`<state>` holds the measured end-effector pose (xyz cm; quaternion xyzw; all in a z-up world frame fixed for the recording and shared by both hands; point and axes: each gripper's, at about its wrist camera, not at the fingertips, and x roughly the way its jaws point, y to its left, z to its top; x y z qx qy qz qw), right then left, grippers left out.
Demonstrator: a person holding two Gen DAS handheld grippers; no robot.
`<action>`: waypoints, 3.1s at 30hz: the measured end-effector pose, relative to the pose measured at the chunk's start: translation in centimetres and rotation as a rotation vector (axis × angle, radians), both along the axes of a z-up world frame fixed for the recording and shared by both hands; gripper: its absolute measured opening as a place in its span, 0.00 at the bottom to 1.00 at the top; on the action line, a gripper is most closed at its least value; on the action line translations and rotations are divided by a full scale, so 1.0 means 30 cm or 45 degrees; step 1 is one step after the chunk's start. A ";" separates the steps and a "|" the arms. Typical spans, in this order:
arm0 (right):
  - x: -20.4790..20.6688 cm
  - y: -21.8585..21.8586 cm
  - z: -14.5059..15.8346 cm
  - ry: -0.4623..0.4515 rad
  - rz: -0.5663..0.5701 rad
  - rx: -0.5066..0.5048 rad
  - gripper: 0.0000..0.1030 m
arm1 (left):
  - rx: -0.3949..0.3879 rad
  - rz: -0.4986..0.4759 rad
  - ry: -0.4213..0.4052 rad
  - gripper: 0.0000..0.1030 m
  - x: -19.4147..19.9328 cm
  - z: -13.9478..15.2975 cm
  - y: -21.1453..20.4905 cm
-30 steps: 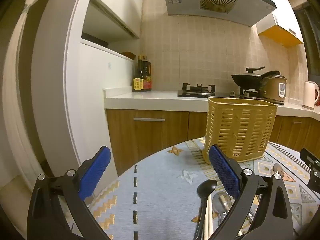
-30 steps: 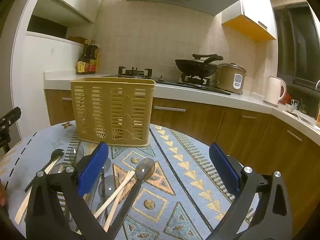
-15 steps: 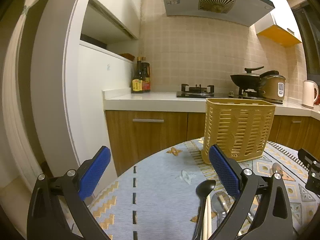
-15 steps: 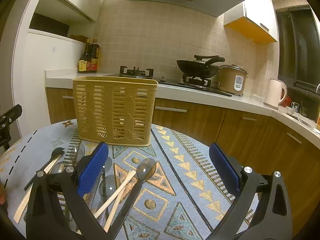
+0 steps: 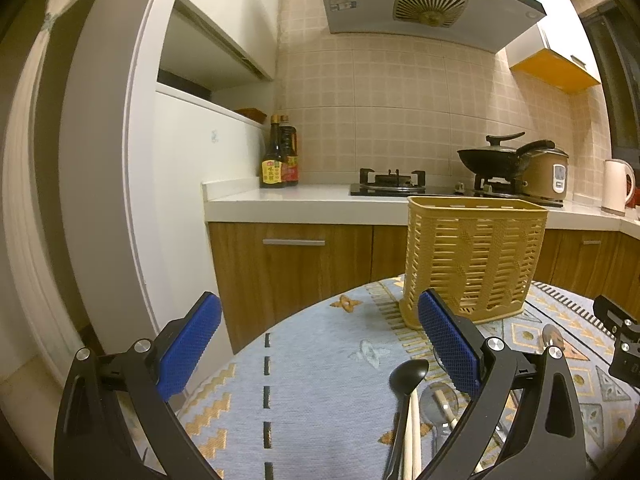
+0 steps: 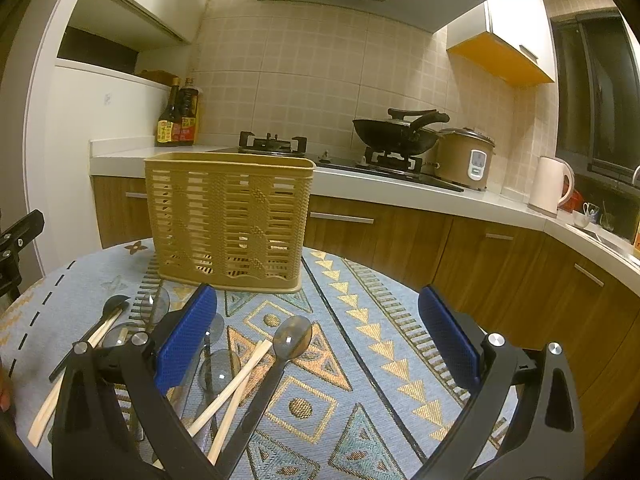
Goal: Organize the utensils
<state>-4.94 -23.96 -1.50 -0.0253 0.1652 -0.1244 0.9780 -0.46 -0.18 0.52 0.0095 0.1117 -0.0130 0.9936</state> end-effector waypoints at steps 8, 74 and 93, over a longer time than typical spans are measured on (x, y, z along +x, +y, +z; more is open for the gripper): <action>0.006 0.001 0.001 0.006 0.009 0.000 0.94 | -0.002 0.000 0.001 0.93 0.001 -0.002 -0.003; 0.028 -0.009 -0.017 0.039 0.015 0.026 0.94 | 0.000 -0.002 0.001 0.93 -0.002 -0.008 -0.005; 0.087 -0.033 -0.040 0.202 -0.087 0.005 0.94 | -0.117 -0.122 0.240 0.93 0.069 -0.021 0.093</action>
